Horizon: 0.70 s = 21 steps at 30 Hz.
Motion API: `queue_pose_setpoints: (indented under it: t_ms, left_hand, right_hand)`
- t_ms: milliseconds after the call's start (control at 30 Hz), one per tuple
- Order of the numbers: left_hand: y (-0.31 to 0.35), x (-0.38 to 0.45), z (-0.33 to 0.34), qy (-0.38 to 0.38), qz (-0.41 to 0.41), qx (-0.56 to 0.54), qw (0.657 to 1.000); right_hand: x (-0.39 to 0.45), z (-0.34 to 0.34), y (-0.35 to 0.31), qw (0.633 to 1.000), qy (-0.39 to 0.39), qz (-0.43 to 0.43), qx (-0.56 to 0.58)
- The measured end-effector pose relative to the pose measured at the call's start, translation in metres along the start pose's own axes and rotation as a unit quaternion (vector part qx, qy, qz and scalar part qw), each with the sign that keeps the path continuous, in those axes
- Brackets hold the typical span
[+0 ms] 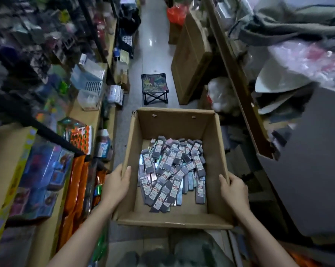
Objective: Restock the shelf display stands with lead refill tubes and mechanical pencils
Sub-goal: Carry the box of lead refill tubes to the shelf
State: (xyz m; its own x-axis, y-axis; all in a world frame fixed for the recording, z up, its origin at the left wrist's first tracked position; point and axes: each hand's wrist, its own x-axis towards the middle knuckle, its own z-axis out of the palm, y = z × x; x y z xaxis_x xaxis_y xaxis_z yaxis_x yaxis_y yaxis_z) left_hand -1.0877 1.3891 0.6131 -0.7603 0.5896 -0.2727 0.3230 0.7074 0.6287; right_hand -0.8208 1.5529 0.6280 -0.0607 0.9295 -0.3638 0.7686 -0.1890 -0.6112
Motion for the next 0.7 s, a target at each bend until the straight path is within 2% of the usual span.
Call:
queue_pose_setpoints:
  t_ms: [300,467,700]
  left_hand:
    - [0.084,0.187,-0.018,0.023,-0.036,-0.042,0.998]
    - [0.117,0.304,-0.023,0.04,-0.025,-0.051,0.998]
    - [0.17,0.463,-0.043,0.024,-0.03,-0.059,0.998]
  right_hand:
    - [0.177,0.012,-0.155,0.998,-0.02,-0.051,-0.02]
    - [0.278,0.041,-0.233,0.995,-0.029,-0.09,-0.039]
    - [0.403,0.073,-0.346,0.994,-0.029,-0.095,-0.036]
